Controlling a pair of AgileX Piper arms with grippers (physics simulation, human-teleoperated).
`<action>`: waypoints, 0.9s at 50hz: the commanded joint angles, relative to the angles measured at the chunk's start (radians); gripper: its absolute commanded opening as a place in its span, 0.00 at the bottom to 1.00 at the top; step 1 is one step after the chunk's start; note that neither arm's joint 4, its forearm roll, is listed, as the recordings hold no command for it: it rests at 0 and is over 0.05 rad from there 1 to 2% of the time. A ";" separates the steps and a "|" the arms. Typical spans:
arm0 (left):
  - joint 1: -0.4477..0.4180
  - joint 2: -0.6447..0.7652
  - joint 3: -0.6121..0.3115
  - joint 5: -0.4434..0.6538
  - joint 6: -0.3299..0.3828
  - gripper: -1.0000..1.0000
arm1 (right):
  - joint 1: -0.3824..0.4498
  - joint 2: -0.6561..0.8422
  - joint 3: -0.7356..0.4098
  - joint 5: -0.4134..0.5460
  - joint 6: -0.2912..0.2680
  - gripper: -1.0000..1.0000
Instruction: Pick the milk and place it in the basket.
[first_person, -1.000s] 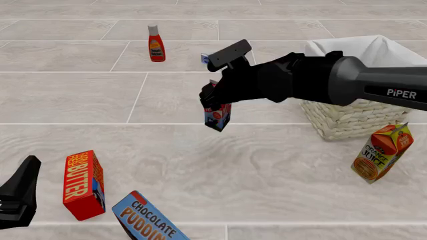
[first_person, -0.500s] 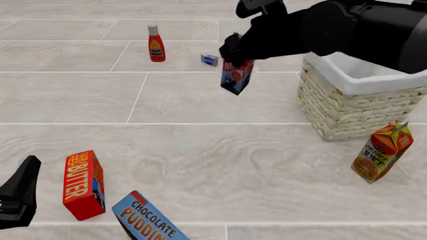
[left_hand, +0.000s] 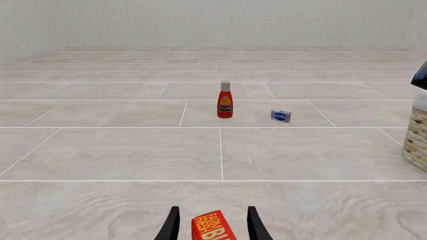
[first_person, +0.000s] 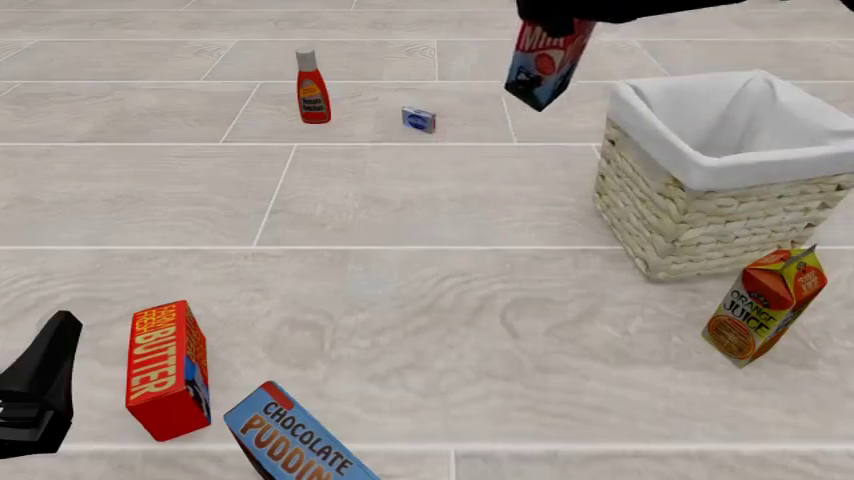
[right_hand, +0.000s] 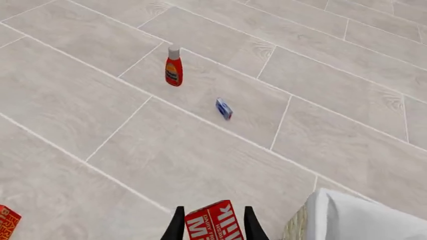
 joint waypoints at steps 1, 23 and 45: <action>0.000 0.000 0.000 0.000 0.000 1.00 | -0.079 -0.037 -0.063 0.030 -0.001 0.00; 0.000 0.000 0.000 0.000 0.000 1.00 | -0.236 -0.057 -0.060 0.034 -0.024 0.00; 0.000 0.000 0.000 0.000 0.000 1.00 | -0.375 -0.029 -0.022 -0.011 -0.050 0.00</action>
